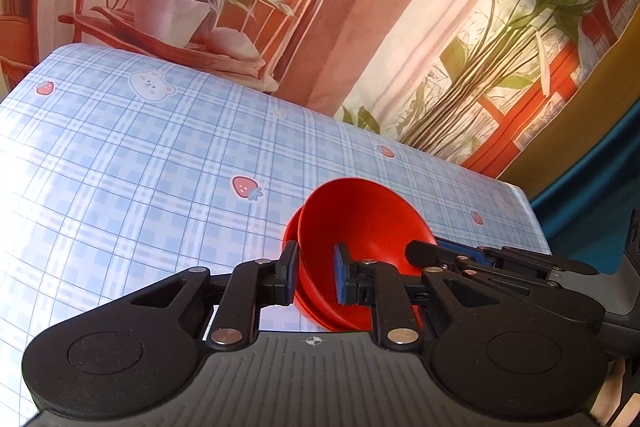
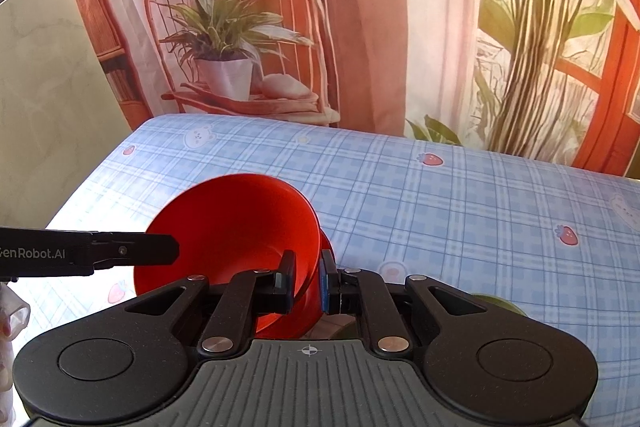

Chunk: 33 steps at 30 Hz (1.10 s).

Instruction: Organize plates and bowls

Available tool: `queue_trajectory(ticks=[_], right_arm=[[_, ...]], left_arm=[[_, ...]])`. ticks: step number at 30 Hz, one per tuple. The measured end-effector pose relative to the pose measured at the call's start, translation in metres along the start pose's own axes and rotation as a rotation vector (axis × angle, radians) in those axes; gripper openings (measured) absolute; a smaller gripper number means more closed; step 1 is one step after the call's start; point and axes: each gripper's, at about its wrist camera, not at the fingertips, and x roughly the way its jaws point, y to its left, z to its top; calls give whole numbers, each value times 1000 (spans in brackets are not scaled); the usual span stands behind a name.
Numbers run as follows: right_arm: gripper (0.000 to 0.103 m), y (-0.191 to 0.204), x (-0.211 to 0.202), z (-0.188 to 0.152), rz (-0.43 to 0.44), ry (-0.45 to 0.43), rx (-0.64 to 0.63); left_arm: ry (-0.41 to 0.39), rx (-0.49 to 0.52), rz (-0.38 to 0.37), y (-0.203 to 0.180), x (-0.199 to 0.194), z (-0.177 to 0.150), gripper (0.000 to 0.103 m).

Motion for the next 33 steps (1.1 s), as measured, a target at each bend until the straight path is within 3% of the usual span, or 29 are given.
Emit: queue_trajectory(ticks=[3,4,7,22,24,27,33], right_arm=[[19,-2,5,-1,-7,4,2],[20,-3,7,-2,-7,5,4],[25,-8,12,-3,-13,14,20],[29,-19,47,-11,23,91,75],[27,-16,48,-11,42,97,73],[26,-8,45,-10,46,96,52],[22,3,35,-14,71,92,44]], left_arm=[[-1,-24,27,6,4,0,37],[0,-31,33,8,5,0,37],[11,-48,31,12,9,-1,37],[62,-95,-10,15,43,-11,36],[56,-86,-17,14,42,-12,36],[26,-49,12,7,37,-13,26],[-1,-57,38,11,15,-19,26]])
